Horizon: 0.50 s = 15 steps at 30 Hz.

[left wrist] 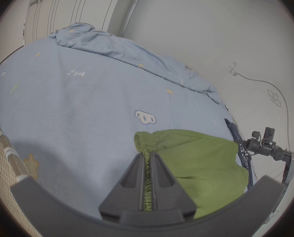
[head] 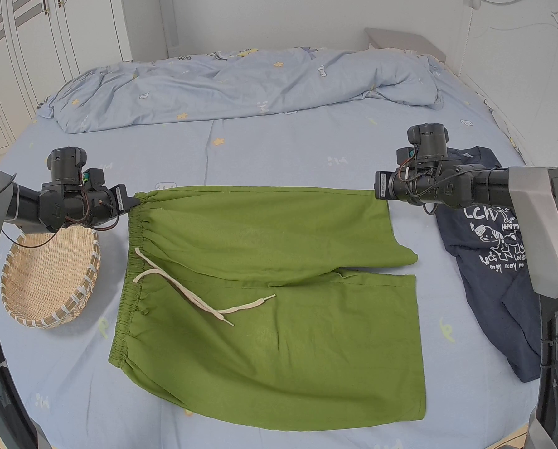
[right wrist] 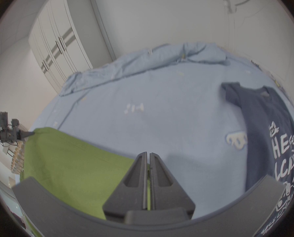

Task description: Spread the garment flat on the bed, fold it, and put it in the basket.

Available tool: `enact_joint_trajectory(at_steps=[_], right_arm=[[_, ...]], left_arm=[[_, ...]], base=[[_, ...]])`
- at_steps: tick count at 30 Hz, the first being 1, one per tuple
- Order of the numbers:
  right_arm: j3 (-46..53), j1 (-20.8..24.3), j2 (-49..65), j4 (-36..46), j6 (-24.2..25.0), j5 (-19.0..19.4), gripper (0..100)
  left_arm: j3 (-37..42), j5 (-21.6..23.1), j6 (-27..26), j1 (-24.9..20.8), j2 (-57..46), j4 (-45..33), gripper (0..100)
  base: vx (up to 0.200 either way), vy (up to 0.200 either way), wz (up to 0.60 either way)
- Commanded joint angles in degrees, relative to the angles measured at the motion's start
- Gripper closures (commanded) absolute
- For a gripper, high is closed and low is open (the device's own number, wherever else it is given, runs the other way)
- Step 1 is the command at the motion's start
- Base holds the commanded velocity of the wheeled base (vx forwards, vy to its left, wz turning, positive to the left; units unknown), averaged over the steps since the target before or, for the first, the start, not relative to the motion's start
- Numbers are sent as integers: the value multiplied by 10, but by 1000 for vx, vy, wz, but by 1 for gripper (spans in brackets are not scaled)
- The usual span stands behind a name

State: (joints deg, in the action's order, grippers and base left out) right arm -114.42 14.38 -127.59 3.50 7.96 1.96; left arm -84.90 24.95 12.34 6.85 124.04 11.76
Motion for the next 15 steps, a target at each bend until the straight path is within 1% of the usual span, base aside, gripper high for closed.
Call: enact_joint_trajectory(at_steps=[1, 5, 9, 10, 15], right_arm=[[-2, -2, -21, 2, -1, 0, 100], [-2, -4, -21, -1, 2, 0, 100], [-2, -4, -21, -2, 6, 0, 100], [-2, -4, -21, -2, 6, 0, 0], [-2, -4, -19, -2, 8, 1, 0]], left_arm=[[-8, -4, 0, 1, 8, 0, 100], [-11, -25, 0, -5, 17, 0, 100], [-12, -32, -1, -11, 20, 0, 100], [-12, -33, -1, -11, 20, 1, 0], [-21, -32, 1, -14, 23, 1, 0]], base=[[0, 0, 0], [0, 0, 0], [0, 0, 0], [0, 0, 0], [0, 0, 0]])
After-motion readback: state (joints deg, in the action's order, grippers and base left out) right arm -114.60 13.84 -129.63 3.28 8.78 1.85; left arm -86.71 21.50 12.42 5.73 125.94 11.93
